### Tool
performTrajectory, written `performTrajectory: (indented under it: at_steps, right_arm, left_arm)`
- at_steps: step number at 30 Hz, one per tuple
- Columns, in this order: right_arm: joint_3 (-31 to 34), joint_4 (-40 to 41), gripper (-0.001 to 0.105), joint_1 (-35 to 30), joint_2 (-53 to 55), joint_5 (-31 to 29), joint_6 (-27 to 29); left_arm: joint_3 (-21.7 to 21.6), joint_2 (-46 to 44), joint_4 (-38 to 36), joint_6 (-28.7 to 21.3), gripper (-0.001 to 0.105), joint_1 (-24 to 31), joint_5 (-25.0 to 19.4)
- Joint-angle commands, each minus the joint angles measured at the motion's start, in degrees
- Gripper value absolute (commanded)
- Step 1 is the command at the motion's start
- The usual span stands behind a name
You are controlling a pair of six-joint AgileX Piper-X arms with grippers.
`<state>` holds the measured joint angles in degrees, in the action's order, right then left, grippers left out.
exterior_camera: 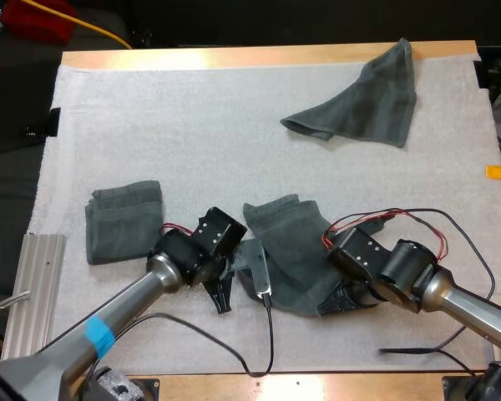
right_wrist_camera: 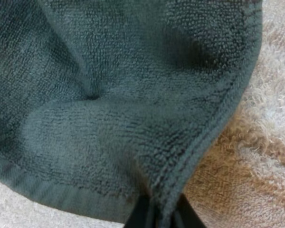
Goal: Pick towel from pile, fold and stack
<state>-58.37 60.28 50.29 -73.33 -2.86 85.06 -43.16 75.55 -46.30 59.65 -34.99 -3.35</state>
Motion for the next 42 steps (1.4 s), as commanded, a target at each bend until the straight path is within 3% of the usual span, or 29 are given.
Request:
performTrajectory:
  at_steps: [1,14,20,26,31,36,42]
  right_arm:
    - [0.03,0.4,0.002,-0.03,0.34,0.15,-0.07]
    - [-0.33,-0.96,0.002,-0.03,1.94,0.15,-0.52]
    - [-2.82,-1.78,0.002,-0.03,5.79,-2.08,-3.94]
    - [-9.34,0.28,0.002,-0.03,6.43,-2.86,-4.28]
    - [-16.26,6.13,0.002,-0.03,6.43,-9.07,-4.05]
    - [-21.39,9.57,0.002,0.34,6.43,-10.13,-3.42]
    - [-25.06,14.9,0.002,5.62,6.43,-16.59,-3.3]
  left_arm:
    - [-0.14,-2.02,-0.19,0.95,0.0,-0.17,0.05]
    - [-0.79,-9.78,-4.01,3.49,0.0,-0.17,-1.14]
    - [-2.13,-14.16,-7.69,3.53,0.0,-0.17,-2.94]
    - [-8.35,-16.92,-13.02,5.14,0.0,-0.17,-3.22]
    - [-16.16,-17.75,-17.45,5.98,0.0,-0.17,-4.65]
    - [-22.66,-17.75,-21.11,8.52,0.0,-0.17,-5.69]
    - [-28.77,-17.86,-26.01,11.2,0.0,-0.17,-5.45]
